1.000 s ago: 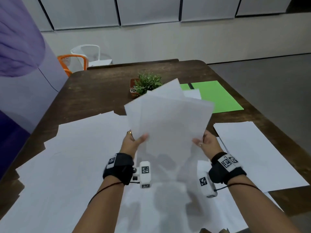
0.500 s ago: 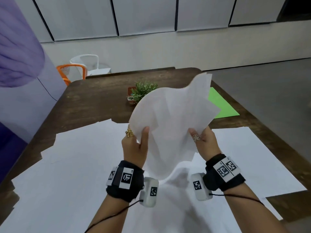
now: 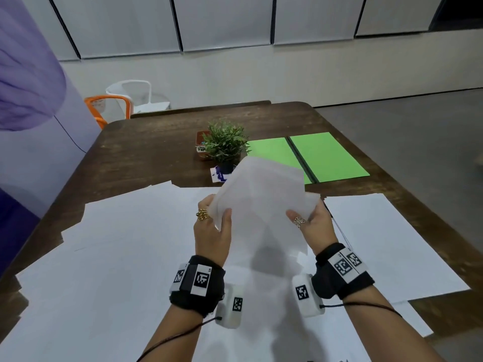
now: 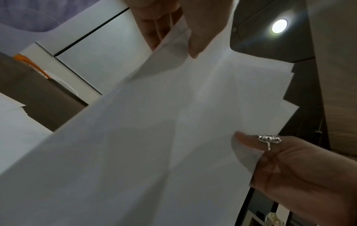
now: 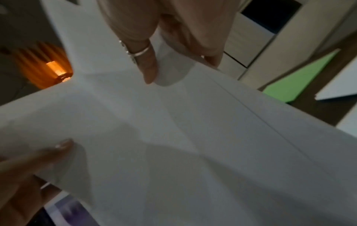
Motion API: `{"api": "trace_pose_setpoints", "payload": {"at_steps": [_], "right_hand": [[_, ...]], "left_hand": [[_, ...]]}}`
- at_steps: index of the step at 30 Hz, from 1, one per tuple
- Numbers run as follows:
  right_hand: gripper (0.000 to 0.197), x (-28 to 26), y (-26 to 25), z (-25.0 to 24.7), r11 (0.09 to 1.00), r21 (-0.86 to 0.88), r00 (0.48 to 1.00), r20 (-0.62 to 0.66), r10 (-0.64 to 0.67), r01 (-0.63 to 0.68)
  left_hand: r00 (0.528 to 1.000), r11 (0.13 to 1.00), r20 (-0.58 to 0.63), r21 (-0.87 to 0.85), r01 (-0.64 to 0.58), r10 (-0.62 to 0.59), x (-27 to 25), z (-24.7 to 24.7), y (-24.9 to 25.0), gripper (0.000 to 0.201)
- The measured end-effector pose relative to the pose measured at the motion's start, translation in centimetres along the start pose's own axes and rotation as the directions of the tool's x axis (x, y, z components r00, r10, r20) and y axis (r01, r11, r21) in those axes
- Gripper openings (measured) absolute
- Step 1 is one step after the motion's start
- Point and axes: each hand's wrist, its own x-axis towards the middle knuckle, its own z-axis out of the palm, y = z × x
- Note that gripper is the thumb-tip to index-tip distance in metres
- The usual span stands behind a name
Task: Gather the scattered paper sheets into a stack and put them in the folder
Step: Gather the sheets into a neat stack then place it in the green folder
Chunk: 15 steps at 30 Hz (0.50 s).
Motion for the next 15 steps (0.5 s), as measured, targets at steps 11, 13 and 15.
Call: {"api": "trace_pose_setpoints", "payload": {"at_steps": [11, 13, 15], "right_hand": [[0.062, 0.4, -1.3, -0.8, 0.996, 0.083, 0.999, 0.046, 0.010, -0.014], [0.058, 0.2, -1.0, -0.8, 0.998, 0.057, 1.000, 0.029, 0.012, -0.014], [0.051, 0.2, -1.2, -0.8, 0.999, 0.042, 1.000, 0.011, 0.016, -0.016]], "left_hand": [[0.988, 0.982, -0.031, -0.101, -0.156, 0.154, 0.8, -0.2, 1.8, 0.052], [0.988, 0.986, -0.029, -0.075, -0.151, 0.149, 0.7, 0.0, 1.6, 0.046], [0.986, 0.985, -0.034, -0.053, -0.162, 0.161, 0.7, 0.1, 1.6, 0.040]]}}
